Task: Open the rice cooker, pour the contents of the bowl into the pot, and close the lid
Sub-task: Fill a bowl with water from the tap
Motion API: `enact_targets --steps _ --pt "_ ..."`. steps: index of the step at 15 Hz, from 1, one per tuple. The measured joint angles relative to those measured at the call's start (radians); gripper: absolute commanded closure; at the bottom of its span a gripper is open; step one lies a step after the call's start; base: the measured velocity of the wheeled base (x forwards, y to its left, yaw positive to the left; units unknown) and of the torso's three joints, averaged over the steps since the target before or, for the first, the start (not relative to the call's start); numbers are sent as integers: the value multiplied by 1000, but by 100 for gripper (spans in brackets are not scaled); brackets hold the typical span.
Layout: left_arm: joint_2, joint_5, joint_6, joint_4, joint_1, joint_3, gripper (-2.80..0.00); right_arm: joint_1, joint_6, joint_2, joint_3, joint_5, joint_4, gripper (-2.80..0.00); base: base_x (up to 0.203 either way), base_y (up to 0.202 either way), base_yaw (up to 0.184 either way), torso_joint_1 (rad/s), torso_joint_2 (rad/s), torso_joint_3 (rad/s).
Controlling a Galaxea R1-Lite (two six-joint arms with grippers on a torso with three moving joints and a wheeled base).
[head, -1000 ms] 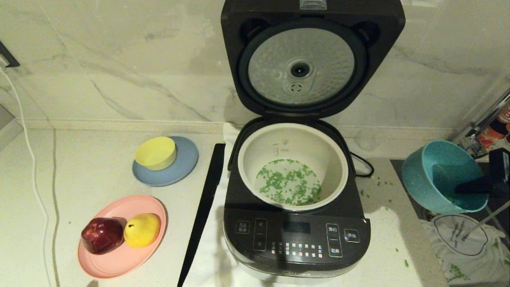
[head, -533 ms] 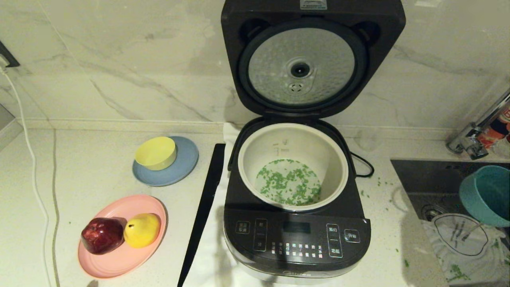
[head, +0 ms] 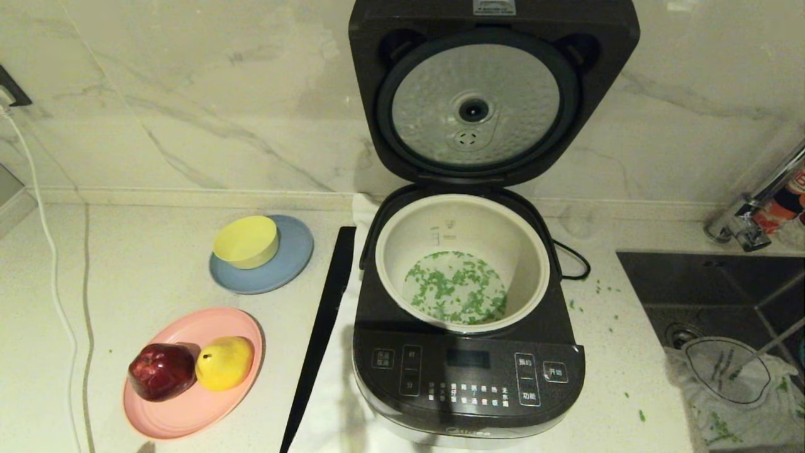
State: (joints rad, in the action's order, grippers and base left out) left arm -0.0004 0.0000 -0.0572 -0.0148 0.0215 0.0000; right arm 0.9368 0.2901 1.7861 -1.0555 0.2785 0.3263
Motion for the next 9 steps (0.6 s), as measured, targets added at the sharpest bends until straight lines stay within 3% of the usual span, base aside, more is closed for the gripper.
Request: enact_targets --steps 3,9 --pt "0 0 1 0 0 0 0 43 1 88 -6 1 -65 0 0 0 0 0 0 0" --pt "0 0 0 0 0 0 0 70 8 178 -60 40 -71 0 0 0 0 0 0 0"
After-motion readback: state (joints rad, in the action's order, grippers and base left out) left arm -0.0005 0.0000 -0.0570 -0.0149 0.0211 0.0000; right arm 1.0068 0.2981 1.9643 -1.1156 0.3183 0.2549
